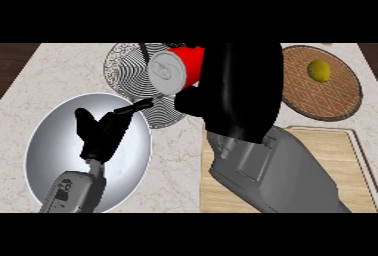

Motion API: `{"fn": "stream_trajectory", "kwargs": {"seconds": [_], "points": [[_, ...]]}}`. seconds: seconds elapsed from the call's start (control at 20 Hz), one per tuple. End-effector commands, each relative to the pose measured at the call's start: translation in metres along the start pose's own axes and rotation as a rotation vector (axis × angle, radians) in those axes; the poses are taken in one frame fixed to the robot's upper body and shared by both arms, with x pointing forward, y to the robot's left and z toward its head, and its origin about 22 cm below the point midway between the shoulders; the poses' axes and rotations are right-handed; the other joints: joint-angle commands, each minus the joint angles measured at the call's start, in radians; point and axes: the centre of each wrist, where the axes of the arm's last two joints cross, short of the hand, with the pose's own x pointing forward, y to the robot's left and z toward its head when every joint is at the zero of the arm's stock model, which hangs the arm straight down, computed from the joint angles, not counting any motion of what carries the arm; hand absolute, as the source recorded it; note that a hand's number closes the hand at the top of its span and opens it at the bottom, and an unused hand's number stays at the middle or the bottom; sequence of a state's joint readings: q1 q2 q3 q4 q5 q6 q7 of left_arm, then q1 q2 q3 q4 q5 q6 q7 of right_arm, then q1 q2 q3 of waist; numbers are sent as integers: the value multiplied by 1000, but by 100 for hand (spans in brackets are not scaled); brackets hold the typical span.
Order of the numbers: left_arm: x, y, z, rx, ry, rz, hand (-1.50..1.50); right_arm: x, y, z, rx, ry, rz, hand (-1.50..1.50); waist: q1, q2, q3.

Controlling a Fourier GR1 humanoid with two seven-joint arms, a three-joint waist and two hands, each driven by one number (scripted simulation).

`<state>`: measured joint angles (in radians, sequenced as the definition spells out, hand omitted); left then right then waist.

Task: Pick the can from the tray and place it in the tiered basket

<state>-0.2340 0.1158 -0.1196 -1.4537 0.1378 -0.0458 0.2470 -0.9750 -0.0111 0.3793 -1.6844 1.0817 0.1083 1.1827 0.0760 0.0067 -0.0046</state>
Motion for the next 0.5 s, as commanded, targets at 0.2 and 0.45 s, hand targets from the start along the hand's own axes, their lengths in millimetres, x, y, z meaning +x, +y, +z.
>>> {"fn": "stream_trajectory", "kwargs": {"seconds": [0.2, 0.45], "points": [[12, -5, -5, -16, -14, 14, 0, 41, 25, -58, 38, 198, -60, 150, 19, 9, 1], [-2, -7, -3, -16, 15, -4, 0, 42, 44, -80, 45, 225, -116, 150, 34, 15, 1]]}}
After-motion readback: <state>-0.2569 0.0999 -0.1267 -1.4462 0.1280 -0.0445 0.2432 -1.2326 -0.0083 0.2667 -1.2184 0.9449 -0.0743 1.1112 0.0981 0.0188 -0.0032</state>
